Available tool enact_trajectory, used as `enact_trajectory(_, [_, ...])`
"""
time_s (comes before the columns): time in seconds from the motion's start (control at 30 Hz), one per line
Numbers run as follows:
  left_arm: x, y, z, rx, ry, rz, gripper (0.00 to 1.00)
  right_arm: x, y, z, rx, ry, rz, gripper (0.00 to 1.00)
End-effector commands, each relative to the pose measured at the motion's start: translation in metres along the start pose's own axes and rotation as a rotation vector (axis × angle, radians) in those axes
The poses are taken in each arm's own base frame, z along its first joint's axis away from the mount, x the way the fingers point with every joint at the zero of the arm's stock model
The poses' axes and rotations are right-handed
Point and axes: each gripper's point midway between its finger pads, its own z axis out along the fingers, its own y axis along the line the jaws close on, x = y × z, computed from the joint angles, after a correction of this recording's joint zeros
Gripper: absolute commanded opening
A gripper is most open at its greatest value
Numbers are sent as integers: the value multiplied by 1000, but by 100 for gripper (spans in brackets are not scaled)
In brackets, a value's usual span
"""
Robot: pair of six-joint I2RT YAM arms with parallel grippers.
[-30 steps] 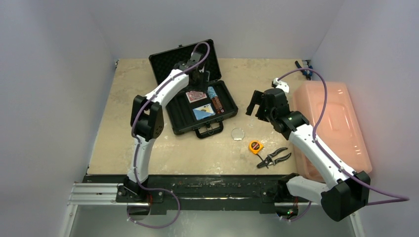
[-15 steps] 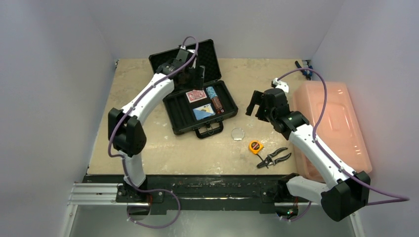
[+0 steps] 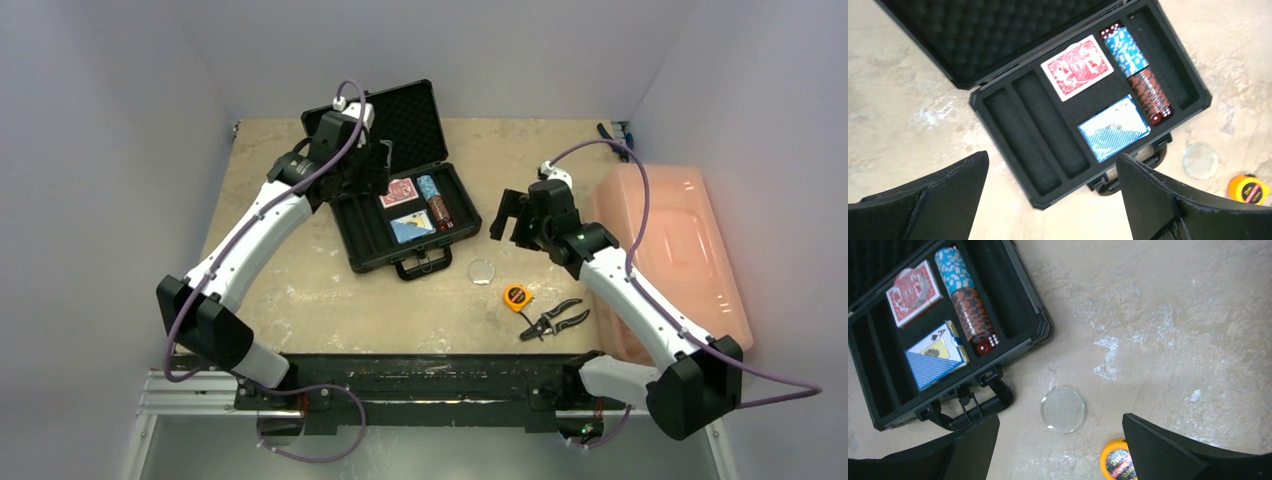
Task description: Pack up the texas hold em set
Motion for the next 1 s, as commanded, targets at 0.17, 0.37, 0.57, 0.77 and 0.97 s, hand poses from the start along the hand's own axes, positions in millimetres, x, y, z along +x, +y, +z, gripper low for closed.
enact_trajectory(0.17, [-9,36,-57,-91,-90,102,100,49,-5,23,21,180,-59,99])
enact_trajectory(0.37, [-11,52,-70,-150,-148,136,100,72,0,36,42,252,-98,99])
enact_trajectory(0.57, [3,61,-64,-183,-171,132,100,93,13,50,73,302,-127,99])
enact_trajectory(0.77, [6,69,-70,-212,-192,135,100,105,20,67,88,335,-132,99])
enact_trajectory(0.97, [5,77,-73,-253,-201,140,100,113,16,80,132,366,-142,99])
